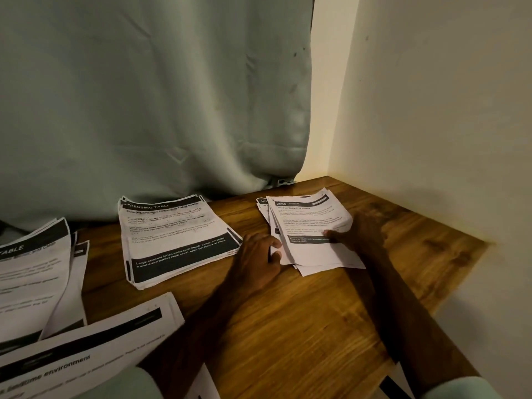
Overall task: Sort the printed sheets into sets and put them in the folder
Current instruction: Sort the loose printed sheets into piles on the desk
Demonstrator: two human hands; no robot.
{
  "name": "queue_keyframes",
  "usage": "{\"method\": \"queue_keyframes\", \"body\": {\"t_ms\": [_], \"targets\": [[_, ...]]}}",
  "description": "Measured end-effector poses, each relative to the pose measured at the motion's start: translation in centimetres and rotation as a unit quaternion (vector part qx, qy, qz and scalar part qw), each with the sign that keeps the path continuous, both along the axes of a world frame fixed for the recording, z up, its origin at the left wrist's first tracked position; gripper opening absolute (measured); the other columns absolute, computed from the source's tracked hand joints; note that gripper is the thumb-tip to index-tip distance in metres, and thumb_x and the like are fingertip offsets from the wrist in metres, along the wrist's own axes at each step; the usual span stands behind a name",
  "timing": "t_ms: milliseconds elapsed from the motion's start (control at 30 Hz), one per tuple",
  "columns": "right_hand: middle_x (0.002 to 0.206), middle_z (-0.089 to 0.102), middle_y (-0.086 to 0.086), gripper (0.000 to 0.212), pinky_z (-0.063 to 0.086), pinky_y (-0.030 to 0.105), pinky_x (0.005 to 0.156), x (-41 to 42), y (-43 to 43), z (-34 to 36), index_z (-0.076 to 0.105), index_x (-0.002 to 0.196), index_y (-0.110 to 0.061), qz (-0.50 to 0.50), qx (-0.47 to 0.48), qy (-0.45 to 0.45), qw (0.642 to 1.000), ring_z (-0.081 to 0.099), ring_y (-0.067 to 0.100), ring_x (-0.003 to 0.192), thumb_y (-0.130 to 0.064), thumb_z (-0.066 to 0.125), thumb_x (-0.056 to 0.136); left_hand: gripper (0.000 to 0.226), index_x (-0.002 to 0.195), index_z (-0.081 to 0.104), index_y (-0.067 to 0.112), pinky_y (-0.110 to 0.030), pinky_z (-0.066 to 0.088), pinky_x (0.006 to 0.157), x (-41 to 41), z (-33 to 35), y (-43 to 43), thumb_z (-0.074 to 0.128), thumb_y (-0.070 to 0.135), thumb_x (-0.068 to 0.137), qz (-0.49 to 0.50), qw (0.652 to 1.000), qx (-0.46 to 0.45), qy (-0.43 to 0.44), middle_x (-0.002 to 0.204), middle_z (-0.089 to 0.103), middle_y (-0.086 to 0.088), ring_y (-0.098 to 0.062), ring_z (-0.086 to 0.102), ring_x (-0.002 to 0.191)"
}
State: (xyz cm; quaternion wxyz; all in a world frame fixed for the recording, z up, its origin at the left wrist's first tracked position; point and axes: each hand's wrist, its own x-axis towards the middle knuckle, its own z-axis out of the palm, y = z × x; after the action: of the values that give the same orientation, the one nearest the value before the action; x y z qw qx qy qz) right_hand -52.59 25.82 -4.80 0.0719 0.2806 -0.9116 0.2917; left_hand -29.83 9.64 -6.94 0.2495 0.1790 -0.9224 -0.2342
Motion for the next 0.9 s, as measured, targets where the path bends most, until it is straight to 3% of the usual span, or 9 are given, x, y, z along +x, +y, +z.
{"method": "queue_keyframes", "body": {"t_ms": [200,300,400,500,600,633,733,833,900], "targets": [[0.106,0.073,0.012,0.027,0.057,0.037,0.074,0.6,0.1,0.3,0.071,0.104,-0.01,-0.106,-0.057,0.058,0.991,0.07,0.032,0.088,-0.034,0.073,0.092,0.028,0.126,0.065,0.026,-0.028,0.032,0.112,-0.1,-0.1,0.0,0.064,0.023,0.098,0.002,1.0,0.002,0.004,0.14,0.056,0.005,-0.014,0.039,0.138],[0.101,0.075,0.012,0.025,0.058,0.038,0.071,1.4,-0.1,1.3,0.073,0.102,-0.01,-0.075,-0.098,0.103,0.987,0.071,0.029,0.081,-0.034,0.067,0.098,0.028,0.128,0.063,0.025,-0.029,0.031,0.114,0.2,0.3,0.3,0.061,0.024,0.1,0.01,1.0,0.005,0.008,0.147,0.048,0.004,-0.015,0.034,0.143],[0.098,0.075,0.011,0.029,0.059,0.04,0.071,2.3,-0.3,2.0,0.074,0.102,-0.007,-0.005,-0.22,0.108,0.969,0.069,0.025,0.077,-0.033,0.062,0.101,0.031,0.134,0.055,0.023,-0.029,0.034,0.112,0.3,0.7,0.4,0.056,0.028,0.103,0.031,0.996,0.057,0.059,0.148,0.047,0.003,-0.015,0.038,0.141],[0.099,0.077,0.008,0.035,0.061,0.046,0.074,3.8,-0.4,3.1,0.075,0.106,-0.009,0.066,-0.329,0.051,0.941,0.072,0.022,0.079,-0.039,0.059,0.102,0.037,0.137,0.051,0.025,-0.034,0.046,0.105,1.0,2.3,0.8,0.055,0.039,0.103,0.063,0.965,0.194,0.164,0.141,0.055,0.003,-0.014,0.052,0.128],[0.095,0.078,0.003,0.027,0.062,0.046,0.077,5.1,-1.0,4.3,0.076,0.097,-0.014,0.085,-0.382,-0.027,0.92,0.075,0.019,0.08,-0.035,0.061,0.102,0.049,0.144,0.049,0.02,-0.019,0.044,0.086,2.0,5.7,-0.5,0.056,0.044,0.101,0.1,0.91,0.317,0.249,0.136,0.06,0.003,-0.012,0.057,0.115],[0.095,0.078,0.003,0.023,0.063,0.046,0.078,5.7,-1.1,4.8,0.075,0.096,-0.015,0.105,-0.394,-0.074,0.91,0.076,0.02,0.082,-0.033,0.062,0.101,0.059,0.146,0.047,0.017,-0.02,0.044,0.088,2.7,7.2,-1.5,0.058,0.05,0.099,0.099,0.895,0.345,0.266,0.137,0.06,0.002,-0.014,0.058,0.117],[0.1,0.078,0.007,0.023,0.061,0.05,0.082,7.8,-1.5,6.1,0.071,0.107,-0.012,0.188,-0.395,-0.21,0.874,0.076,0.029,0.09,-0.032,0.064,0.099,0.084,0.139,0.056,0.012,-0.045,0.051,0.102,5.4,10.7,-5.1,0.067,0.072,0.081,0.063,0.872,0.405,0.267,0.127,0.07,-0.003,-0.025,0.067,0.116],[0.101,0.079,0.004,0.025,0.061,0.028,0.071,9.7,-2.4,7.0,0.069,0.112,-0.007,0.252,-0.36,-0.223,0.87,0.076,0.022,0.087,-0.027,0.062,0.099,0.037,0.119,0.071,0.017,-0.046,0.058,0.089,7.7,12.6,-6.5,0.07,0.042,0.092,-0.027,0.869,0.431,0.24,0.109,0.078,-0.003,-0.025,0.075,0.101],[0.098,0.078,0.0,0.019,0.056,0.017,0.061,10.7,-3.7,7.3,0.067,0.111,-0.009,0.269,-0.33,-0.248,0.871,0.076,0.014,0.082,-0.023,0.063,0.099,0.021,0.114,0.072,0.018,-0.047,0.06,0.089,8.4,13.2,-7.1,0.071,0.024,0.094,-0.028,0.877,0.415,0.242,0.107,0.078,-0.003,-0.024,0.076,0.097]]}}
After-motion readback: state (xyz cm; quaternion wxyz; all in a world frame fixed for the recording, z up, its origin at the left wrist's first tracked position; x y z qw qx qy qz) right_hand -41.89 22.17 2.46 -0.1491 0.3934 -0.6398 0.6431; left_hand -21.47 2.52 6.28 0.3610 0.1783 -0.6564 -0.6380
